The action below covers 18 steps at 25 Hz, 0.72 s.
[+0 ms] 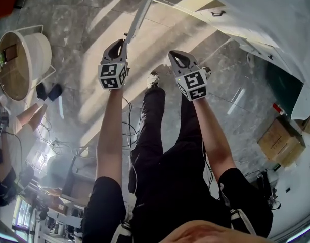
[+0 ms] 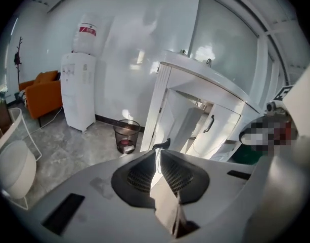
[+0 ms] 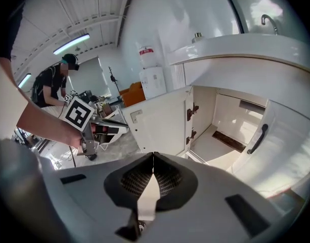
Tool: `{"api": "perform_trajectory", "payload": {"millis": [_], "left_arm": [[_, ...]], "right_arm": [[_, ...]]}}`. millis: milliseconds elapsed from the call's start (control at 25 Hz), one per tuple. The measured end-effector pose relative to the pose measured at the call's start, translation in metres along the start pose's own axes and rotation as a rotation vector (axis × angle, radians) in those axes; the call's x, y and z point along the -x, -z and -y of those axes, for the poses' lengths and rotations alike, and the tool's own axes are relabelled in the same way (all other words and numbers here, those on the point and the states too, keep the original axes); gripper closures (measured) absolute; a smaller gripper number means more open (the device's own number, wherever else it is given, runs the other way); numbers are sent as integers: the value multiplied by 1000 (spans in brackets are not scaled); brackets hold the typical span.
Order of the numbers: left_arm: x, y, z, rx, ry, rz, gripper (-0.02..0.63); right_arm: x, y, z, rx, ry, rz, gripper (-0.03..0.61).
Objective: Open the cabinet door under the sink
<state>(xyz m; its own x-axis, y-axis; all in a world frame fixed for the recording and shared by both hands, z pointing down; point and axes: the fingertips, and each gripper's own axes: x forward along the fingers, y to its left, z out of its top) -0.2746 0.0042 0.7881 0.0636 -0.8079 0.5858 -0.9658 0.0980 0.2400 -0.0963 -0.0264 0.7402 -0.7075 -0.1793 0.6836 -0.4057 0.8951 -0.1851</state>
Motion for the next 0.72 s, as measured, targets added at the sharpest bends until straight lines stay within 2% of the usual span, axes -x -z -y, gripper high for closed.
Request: {"api": "perform_trajectory", "payload": {"millis": [160,320,480,600,720], "left_arm": [[33,-3,6,-32,9,-37,575],[65,-28,24,-64,36,-35,575],[107,-61,62,-103,68,-19,575],[129,-82,104,-108,130,10,575],[148,-104,144,-164,187,34,575]], "right_arm": [[18,-16,-7,-4,31,20,520],[51,-31,-12,8,66,26,520],[104,-38,-25,14,98,2,520],[146,-37,-37,37,105,-22,519],[185,-39,-45,63,137,-50,519]]}}
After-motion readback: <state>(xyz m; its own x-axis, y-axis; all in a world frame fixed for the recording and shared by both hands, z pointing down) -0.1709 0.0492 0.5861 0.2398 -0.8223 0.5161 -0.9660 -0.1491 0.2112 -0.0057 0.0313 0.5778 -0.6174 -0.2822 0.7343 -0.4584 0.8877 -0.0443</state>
